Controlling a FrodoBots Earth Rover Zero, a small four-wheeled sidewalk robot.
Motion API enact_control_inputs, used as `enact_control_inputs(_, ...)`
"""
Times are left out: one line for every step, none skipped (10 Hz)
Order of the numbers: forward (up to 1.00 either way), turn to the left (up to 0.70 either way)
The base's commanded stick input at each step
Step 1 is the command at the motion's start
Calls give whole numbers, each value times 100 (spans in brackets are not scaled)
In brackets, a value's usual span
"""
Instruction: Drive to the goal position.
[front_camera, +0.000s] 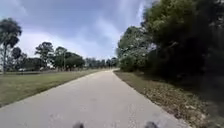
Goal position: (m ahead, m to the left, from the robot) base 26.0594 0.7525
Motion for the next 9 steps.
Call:
enact_control_inputs(70,0)
enact_control_inputs(70,0)
enact_control_inputs(70,0)
enact_control_inputs(70,0)
enact_control_inputs(70,0)
enact_control_inputs(70,0)
enact_control_inputs(70,5)
enact_control_inputs(70,14)
enact_control_inputs(70,14)
